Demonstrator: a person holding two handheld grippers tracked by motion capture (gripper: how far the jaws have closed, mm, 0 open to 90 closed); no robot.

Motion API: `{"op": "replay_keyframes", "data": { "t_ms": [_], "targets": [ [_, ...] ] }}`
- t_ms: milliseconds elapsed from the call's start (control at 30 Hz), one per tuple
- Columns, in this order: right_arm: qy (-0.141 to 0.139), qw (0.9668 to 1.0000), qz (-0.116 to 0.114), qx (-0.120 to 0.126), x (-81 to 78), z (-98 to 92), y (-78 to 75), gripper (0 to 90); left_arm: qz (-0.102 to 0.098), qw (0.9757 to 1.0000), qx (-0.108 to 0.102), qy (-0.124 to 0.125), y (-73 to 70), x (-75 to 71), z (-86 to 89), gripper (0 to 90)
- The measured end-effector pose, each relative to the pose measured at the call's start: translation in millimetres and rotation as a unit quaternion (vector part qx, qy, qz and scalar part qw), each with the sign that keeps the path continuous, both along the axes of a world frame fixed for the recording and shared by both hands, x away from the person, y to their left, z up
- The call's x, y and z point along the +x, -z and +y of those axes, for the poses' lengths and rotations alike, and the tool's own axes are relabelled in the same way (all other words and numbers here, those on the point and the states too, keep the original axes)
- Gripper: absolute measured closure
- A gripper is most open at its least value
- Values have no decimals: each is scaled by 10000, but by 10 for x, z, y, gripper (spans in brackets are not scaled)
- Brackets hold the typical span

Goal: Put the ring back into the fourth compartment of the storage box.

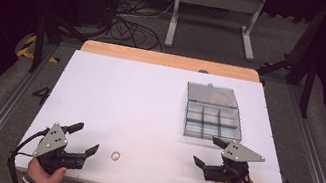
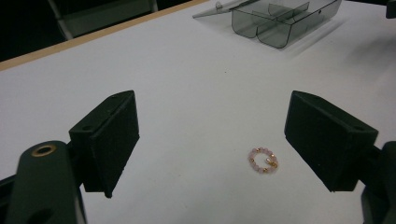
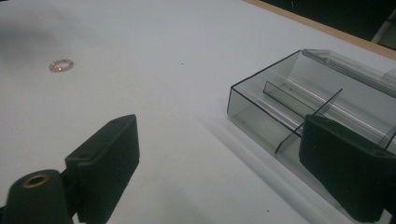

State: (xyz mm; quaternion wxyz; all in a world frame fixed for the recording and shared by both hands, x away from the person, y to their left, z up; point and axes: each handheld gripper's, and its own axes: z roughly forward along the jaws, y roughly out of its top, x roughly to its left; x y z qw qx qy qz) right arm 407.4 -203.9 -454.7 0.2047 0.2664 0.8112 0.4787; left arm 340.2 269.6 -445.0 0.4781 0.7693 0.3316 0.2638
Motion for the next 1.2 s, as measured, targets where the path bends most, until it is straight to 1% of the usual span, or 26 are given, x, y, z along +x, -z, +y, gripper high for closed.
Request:
{"op": "replay_keyframes", "data": {
  "t_ms": [233,500,700,800,1033,1100,1200],
  "targets": [
    [-34,10000,-13,2,3,4,1,130,22,10000,0,0,-1,1,-4,185],
    [-61,10000,5,-19,4,23,-5,129,-37,10000,45,-3,-1,-3,-2,193],
    [-97,9999,-8,-37,-2,43,-14,129,-41,10000,50,4,-3,-6,-2,194],
    [-115,9999,21,-35,-5,60,-27,129,-30,10000,31,-14,-2,-3,0,194],
    [-251,9997,2,-80,-2,158,-80,129,-4,10000,7,-9,-3,-5,-1,192],
    [-341,9994,-10,-89,3,213,-106,129,-4,10000,6,-8,-3,-5,1,192],
    [-385,9992,22,-70,5,254,-124,129,-3,10000,7,-4,-3,-5,0,192]
  ]
}}
